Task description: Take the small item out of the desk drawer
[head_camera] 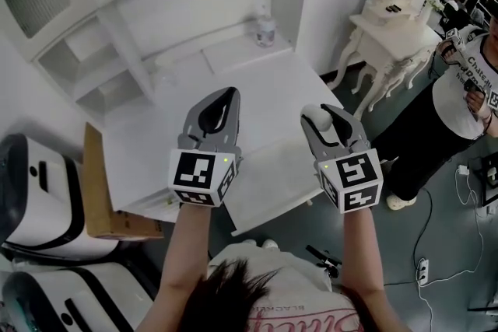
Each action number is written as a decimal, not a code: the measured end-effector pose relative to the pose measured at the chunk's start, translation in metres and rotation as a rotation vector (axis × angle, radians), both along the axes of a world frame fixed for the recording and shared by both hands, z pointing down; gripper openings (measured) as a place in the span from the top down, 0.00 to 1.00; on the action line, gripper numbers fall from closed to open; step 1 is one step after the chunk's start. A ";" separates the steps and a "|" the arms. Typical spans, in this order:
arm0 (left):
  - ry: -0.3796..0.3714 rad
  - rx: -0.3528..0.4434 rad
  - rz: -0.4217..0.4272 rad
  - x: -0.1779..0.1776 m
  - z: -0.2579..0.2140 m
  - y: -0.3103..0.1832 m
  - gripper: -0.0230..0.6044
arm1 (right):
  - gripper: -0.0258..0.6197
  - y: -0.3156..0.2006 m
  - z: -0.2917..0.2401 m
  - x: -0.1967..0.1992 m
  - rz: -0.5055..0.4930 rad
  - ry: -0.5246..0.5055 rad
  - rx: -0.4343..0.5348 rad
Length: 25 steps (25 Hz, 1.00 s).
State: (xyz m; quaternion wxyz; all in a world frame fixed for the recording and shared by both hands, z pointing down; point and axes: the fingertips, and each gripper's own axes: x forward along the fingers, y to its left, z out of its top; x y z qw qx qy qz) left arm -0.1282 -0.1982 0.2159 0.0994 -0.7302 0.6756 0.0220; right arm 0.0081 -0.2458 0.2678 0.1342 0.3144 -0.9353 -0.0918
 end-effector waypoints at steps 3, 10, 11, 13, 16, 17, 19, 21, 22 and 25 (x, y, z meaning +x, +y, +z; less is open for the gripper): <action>-0.005 0.025 0.002 -0.005 -0.010 0.001 0.94 | 0.69 0.003 -0.016 -0.004 0.003 -0.032 0.033; -0.029 0.071 0.014 -0.009 -0.028 0.002 0.94 | 0.69 0.007 -0.040 -0.013 0.001 -0.081 0.095; -0.032 0.078 0.015 -0.010 -0.030 0.002 0.94 | 0.69 0.007 -0.042 -0.015 0.003 -0.087 0.103; -0.039 0.090 0.017 -0.012 -0.034 0.004 0.94 | 0.69 0.008 -0.047 -0.017 0.009 -0.102 0.121; -0.054 0.103 0.013 -0.016 -0.040 0.006 0.94 | 0.69 0.009 -0.056 -0.020 0.017 -0.129 0.149; -0.058 0.107 0.011 -0.017 -0.042 0.006 0.94 | 0.69 0.009 -0.059 -0.020 0.021 -0.139 0.156; -0.062 0.116 0.010 -0.018 -0.046 0.007 0.94 | 0.69 0.009 -0.064 -0.019 0.030 -0.158 0.166; -0.063 0.123 0.009 -0.019 -0.051 0.010 0.94 | 0.69 0.009 -0.067 -0.018 0.039 -0.165 0.174; -0.064 0.125 0.009 -0.020 -0.052 0.011 0.94 | 0.69 0.008 -0.068 -0.018 0.043 -0.163 0.176; -0.065 0.129 0.008 -0.020 -0.053 0.011 0.94 | 0.69 0.008 -0.070 -0.018 0.047 -0.163 0.180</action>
